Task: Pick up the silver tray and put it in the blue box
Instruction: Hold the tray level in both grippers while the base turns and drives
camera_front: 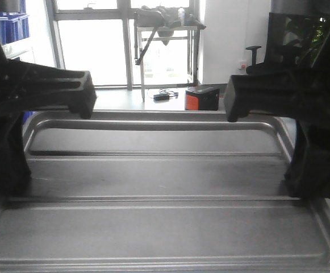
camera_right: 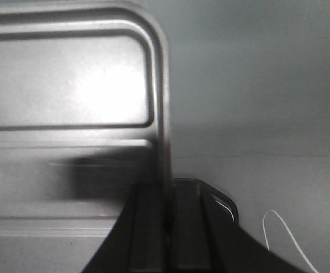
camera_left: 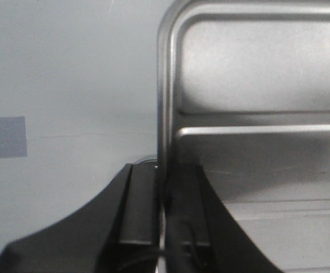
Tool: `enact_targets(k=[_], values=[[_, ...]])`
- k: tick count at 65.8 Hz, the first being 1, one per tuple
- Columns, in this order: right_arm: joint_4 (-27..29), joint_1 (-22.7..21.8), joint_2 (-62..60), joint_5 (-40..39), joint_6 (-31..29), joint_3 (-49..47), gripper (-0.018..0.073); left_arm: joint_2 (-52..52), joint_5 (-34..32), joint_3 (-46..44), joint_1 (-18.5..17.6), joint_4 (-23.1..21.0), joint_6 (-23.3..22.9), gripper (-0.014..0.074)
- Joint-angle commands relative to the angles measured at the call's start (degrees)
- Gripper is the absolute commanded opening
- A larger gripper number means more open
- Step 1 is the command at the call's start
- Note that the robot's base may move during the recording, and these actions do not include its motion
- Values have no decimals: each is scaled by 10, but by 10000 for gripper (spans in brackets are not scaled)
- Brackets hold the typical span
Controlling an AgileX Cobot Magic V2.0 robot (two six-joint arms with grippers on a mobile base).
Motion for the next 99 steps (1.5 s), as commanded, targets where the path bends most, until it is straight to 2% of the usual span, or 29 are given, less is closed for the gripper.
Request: enact_targets(k=[1, 99], values=[[-13, -3, -16, -31, -3, -17, 68, -12, -25, -20, -4, 5, -5, -15], [-13, -3, -16, -28, -3, -17, 68, -12, -23, -20, -4, 8, -5, -15]])
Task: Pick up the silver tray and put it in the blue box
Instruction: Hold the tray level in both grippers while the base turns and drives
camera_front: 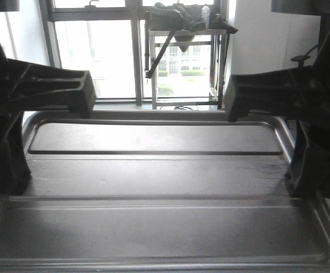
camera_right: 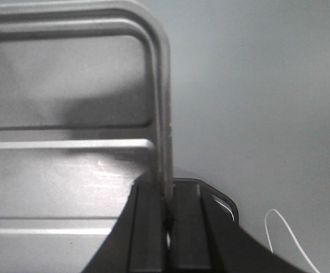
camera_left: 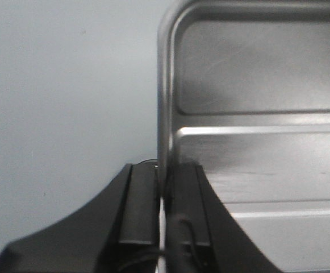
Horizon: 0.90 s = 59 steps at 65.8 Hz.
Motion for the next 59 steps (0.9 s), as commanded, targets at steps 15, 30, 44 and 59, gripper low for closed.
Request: enact_targets(k=[15, 30, 44, 59], values=[[-14, -3, -16, -28, -3, -17, 68, -13, -23, -20, -4, 8, -5, -15], [-14, -3, -16, -28, -3, -17, 68, -13, -23, -20, -4, 8, -5, -15], [-14, -3, -16, -27, -3, -17, 68, -13, -23, -20, -4, 8, -5, -15], [-14, -3, -16, -27, -3, -17, 68, -13, -23, -20, -4, 8, -5, -15]])
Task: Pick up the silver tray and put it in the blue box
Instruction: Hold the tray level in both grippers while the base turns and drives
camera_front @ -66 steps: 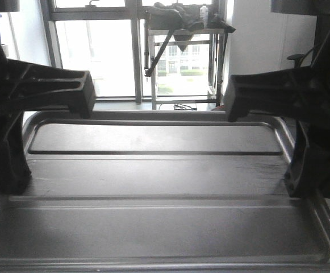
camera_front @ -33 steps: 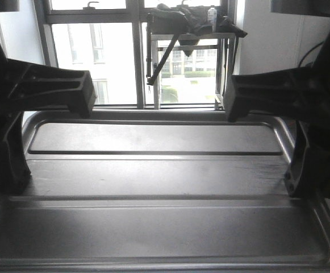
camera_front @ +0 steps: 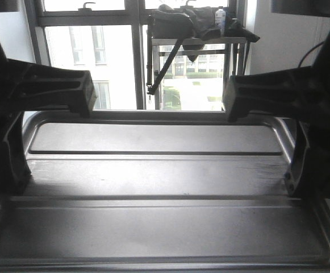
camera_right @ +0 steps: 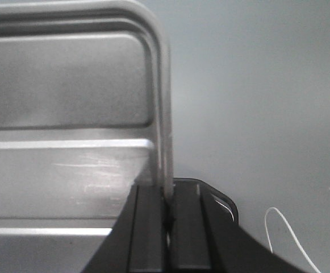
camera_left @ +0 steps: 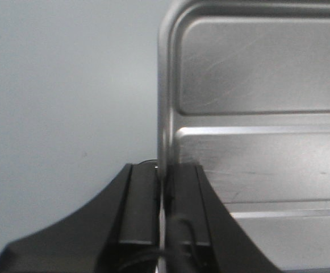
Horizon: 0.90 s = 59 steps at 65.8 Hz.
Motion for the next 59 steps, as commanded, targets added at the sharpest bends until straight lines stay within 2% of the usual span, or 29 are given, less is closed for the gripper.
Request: enact_targets(k=[1, 59], values=[[-14, -3, -16, -27, -3, -17, 68, -13, -23, -20, -4, 8, -5, -15], [-14, -3, -16, -27, -3, -17, 68, -13, -23, -20, -4, 8, -5, -15]])
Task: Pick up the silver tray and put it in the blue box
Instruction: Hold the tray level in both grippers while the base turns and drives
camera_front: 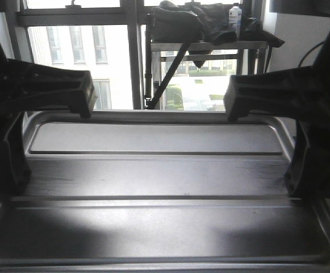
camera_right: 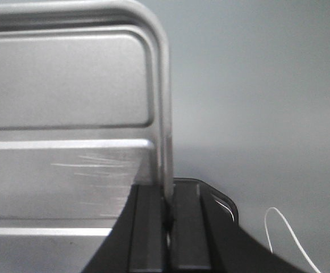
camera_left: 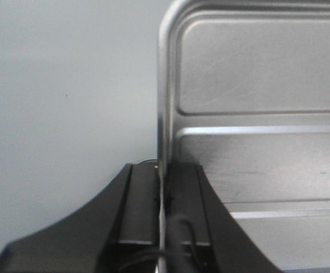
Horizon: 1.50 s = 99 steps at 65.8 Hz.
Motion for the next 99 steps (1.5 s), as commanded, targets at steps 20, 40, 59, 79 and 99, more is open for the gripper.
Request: enact_targets(k=[20, 40, 59, 79, 99], values=[[-14, -3, -16, -27, -3, -17, 68, -13, -23, -20, -4, 8, -5, -15], [-14, -3, -16, -27, -3, -17, 68, -13, -23, -20, -4, 8, -5, -15], [-14, -3, -16, -27, -3, -17, 68, -13, -23, -20, -4, 8, -5, -15], [-14, -3, -16, -27, -3, -17, 68, -13, -23, -20, -4, 8, -5, -15], [-14, -3, -16, -27, -3, -17, 68, -13, -23, -20, -4, 8, -5, -15]])
